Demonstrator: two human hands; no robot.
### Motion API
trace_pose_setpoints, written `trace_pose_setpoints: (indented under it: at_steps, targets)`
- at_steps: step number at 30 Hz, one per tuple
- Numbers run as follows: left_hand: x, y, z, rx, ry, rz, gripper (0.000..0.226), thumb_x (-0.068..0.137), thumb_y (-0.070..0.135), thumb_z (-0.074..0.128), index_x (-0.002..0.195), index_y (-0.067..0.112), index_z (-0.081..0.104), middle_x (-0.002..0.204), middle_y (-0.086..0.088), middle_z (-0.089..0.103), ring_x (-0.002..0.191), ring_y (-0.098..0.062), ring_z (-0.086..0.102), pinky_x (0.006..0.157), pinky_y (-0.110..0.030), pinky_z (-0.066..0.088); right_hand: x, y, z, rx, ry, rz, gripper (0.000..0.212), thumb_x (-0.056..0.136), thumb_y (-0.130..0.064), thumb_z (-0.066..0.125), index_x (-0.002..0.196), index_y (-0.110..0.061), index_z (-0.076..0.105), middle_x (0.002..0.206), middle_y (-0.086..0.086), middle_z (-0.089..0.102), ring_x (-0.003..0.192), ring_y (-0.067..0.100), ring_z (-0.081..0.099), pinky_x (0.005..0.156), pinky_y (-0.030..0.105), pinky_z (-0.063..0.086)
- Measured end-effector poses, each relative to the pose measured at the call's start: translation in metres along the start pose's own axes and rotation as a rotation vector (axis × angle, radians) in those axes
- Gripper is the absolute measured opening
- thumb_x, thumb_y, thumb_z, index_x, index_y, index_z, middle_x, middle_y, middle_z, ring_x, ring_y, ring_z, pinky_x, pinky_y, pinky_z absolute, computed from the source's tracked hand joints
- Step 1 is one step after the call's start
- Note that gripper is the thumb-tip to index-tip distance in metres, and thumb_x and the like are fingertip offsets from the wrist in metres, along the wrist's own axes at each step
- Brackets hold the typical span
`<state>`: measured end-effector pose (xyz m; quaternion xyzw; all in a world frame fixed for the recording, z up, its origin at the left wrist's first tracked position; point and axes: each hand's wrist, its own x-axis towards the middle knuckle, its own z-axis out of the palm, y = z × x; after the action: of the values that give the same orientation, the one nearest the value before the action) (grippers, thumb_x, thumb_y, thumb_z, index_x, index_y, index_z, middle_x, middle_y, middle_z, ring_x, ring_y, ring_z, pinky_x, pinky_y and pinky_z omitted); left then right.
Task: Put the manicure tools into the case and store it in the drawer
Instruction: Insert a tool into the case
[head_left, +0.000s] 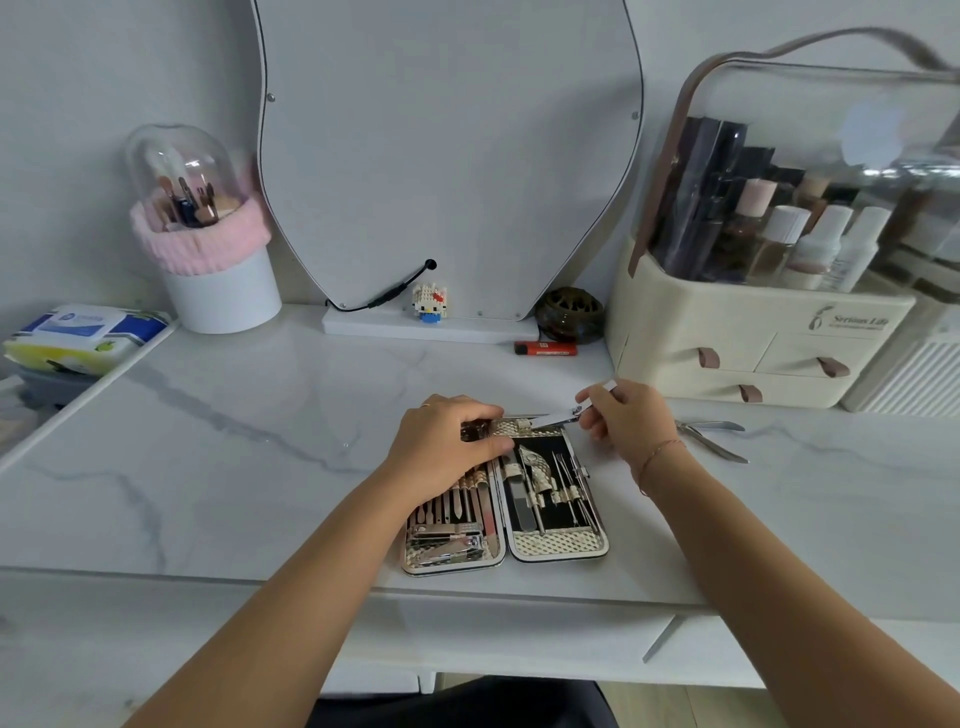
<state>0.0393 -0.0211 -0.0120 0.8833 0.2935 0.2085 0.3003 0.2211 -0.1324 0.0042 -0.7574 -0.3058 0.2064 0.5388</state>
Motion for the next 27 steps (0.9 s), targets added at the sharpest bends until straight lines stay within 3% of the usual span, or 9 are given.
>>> trace_pose_setpoints:
  at_steps: [4,11,16,19,23,27]
  targets:
    - [0.0,0.0,0.0,0.003,0.004,0.002,0.044,0.079,0.049,0.064,0.119,0.032,0.061,0.123,0.012,0.062,0.117,-0.011,0.048,0.1,-0.039,0.038,-0.001,0.001,-0.009,0.06,-0.154,-0.037,0.022,0.094,-0.008,0.047,0.084,-0.005,0.066,0.061,0.003,0.06,0.042,0.003,0.048,0.045,0.014,0.04]
    - [0.001,-0.002,0.0,-0.003,-0.001,-0.001,0.045,0.079,0.051,0.064,0.119,0.032,0.061,0.12,0.012,0.063,0.115,-0.011,0.05,0.099,-0.041,0.04,0.001,-0.004,-0.003,0.061,-0.268,-0.033,0.02,0.094,-0.006,0.048,0.08,-0.006,0.064,0.063,0.008,0.063,0.042,0.005,0.053,0.044,0.015,0.043]
    - [0.001,-0.002,0.001,-0.006,-0.005,-0.001,0.045,0.078,0.05,0.064,0.118,0.031,0.062,0.12,0.011,0.063,0.114,-0.012,0.051,0.099,-0.042,0.04,-0.001,-0.005,-0.013,-0.061,-0.396,-0.148,0.009,0.09,-0.005,0.056,0.091,0.0,0.063,0.068,0.007,0.068,0.052,0.011,0.059,0.054,0.018,0.049]
    - [0.001,-0.002,0.001,-0.01,-0.003,0.0,0.044,0.078,0.05,0.064,0.118,0.031,0.062,0.119,0.012,0.063,0.114,-0.011,0.051,0.1,-0.042,0.039,0.0,-0.005,-0.022,-0.024,-0.492,-0.157,0.013,0.088,0.002,0.056,0.099,0.006,0.062,0.072,0.01,0.069,0.057,0.012,0.063,0.059,0.02,0.054]
    - [0.002,-0.002,0.001,-0.005,-0.008,-0.003,0.044,0.078,0.052,0.064,0.118,0.032,0.062,0.118,0.013,0.063,0.115,-0.01,0.05,0.099,-0.043,0.04,0.006,-0.011,-0.019,-0.191,-0.442,-0.255,0.012,0.085,-0.001,0.061,0.094,0.005,0.067,0.073,0.012,0.069,0.054,0.008,0.062,0.057,0.017,0.052]
    - [0.002,-0.001,0.0,0.009,-0.003,0.0,0.044,0.078,0.052,0.064,0.117,0.032,0.062,0.116,0.012,0.064,0.112,-0.012,0.052,0.097,-0.043,0.041,0.01,-0.02,0.0,-0.445,-0.414,-0.351,0.011,0.08,-0.015,0.07,0.091,-0.011,0.072,0.077,0.006,0.071,0.062,0.008,0.062,0.062,0.016,0.051]
